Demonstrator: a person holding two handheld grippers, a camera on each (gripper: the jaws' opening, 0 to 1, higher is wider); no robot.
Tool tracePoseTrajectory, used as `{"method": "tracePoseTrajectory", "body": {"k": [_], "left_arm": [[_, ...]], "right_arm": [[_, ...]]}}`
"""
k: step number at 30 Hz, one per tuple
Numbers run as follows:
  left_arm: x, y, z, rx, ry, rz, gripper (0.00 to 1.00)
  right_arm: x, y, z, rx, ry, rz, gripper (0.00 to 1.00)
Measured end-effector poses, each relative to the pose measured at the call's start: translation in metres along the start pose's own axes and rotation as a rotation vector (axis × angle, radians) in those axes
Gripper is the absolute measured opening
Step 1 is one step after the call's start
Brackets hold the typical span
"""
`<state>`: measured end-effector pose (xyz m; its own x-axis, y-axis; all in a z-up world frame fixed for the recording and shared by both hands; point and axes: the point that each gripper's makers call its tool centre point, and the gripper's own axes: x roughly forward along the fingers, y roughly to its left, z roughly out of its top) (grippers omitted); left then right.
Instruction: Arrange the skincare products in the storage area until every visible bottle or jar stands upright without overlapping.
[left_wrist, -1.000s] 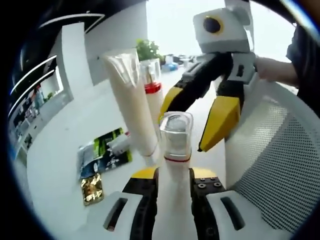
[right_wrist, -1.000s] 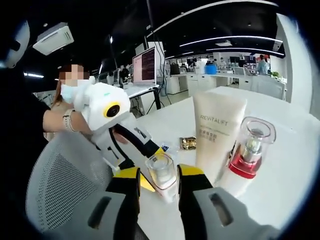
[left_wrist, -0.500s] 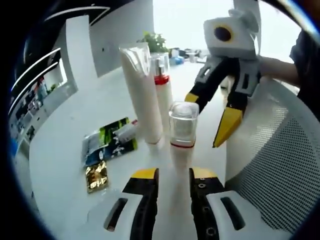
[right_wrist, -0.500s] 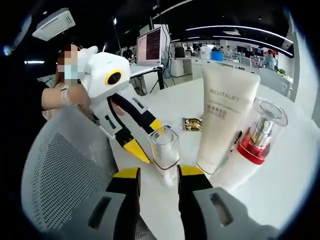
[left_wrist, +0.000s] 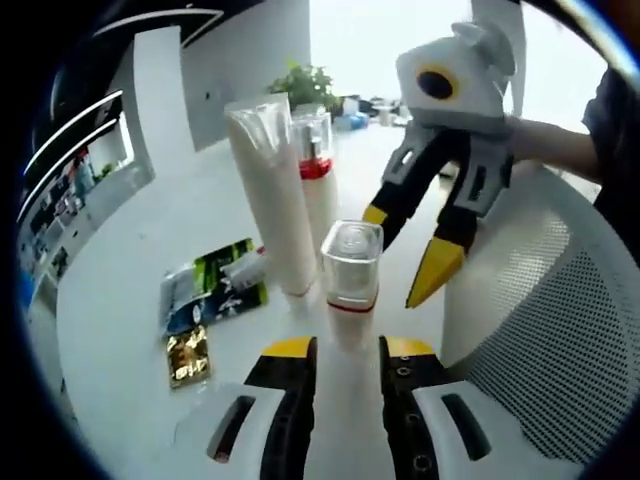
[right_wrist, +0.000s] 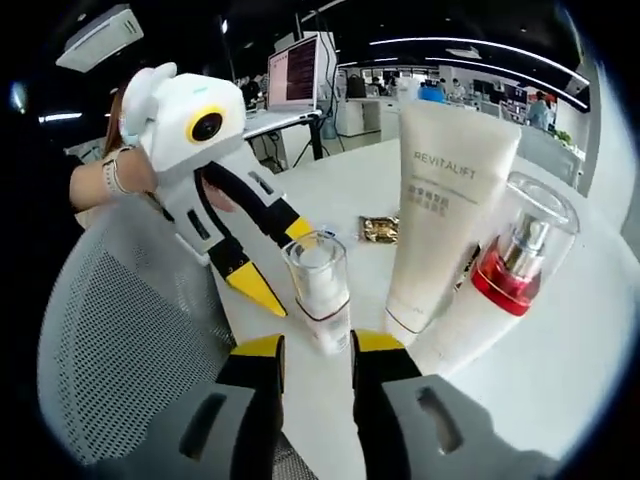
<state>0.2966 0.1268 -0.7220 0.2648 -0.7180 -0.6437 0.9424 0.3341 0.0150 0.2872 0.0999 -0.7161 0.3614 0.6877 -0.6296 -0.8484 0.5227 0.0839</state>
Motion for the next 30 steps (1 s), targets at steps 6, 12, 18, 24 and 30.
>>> {"method": "tracePoseTrajectory", "body": {"k": [6, 12, 18, 24, 30], "left_arm": [[0.003, -0.002, -0.005, 0.030, 0.037, -0.017, 0.16], [0.003, -0.005, -0.008, 0.023, 0.054, -0.035, 0.13], [0.007, -0.008, -0.002, 0.008, 0.038, -0.044, 0.11], [0.010, -0.005, -0.001, 0.001, 0.036, -0.041, 0.07], [0.016, -0.003, 0.006, 0.001, 0.030, -0.042, 0.08]], "right_arm": [[0.002, -0.002, 0.002, -0.009, 0.007, -0.011, 0.19], [0.007, -0.002, 0.001, -0.013, 0.029, -0.002, 0.14], [0.009, -0.002, 0.002, -0.002, 0.028, 0.003, 0.13], [0.009, -0.006, -0.001, -0.004, 0.042, -0.011, 0.13], [0.006, -0.011, -0.005, 0.006, 0.054, -0.026, 0.13]]}}
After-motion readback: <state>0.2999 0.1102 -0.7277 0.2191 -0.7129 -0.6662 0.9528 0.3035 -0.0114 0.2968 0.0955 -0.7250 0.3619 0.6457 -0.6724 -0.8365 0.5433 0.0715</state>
